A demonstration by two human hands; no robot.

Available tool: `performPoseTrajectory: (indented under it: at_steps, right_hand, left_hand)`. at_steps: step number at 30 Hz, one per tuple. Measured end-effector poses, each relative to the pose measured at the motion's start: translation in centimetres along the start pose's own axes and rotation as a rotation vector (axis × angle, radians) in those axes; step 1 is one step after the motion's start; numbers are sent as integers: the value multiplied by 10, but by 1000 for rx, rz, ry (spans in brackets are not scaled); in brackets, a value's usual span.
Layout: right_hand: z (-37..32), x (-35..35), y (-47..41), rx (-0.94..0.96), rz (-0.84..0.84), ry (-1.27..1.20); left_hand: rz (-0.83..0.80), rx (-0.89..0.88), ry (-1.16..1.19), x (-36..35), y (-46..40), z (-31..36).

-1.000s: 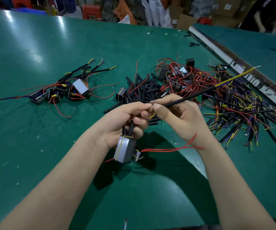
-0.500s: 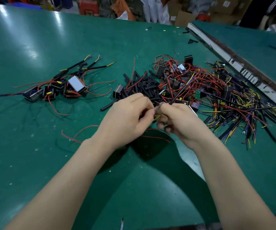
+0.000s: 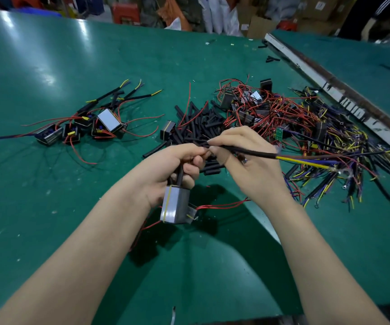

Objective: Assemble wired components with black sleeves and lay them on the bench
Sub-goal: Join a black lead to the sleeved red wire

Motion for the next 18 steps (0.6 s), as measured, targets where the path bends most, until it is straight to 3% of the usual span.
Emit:
performPoseTrajectory:
  at_steps: [4,7,9,12,14,18]
  right_hand:
    - [5,-5,-1,-71,-56,-22]
    - [6,-8,1,-95,-46,102]
    - [11,-14,4,-167,-89,177]
    - [22,-24,8,-313,-217,218]
    - [23,-29,10,-360,-288,146]
    - [34,-37,21,-702,-422,-413]
  left_hand:
    - [-91,152,140,-8,1,-9]
    - [-35,88,71,-4,-1,-6]
    - [90,-106,-159,7,-2,7]
    - [348,-656,-949,4,17,44]
    - [347,-1003,-1363,-20,35,51]
    - [216,-1268,-1507,-37,46,45]
Point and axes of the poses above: each hand's wrist, its own y-axis away from the middle knuckle, its own x-axis out of the back of the hand, z = x × y, the point moved 8 cm from there along -y, towards the middle knuckle, and after that the axes turned 7 degrees about y, right-handed, at the moved point
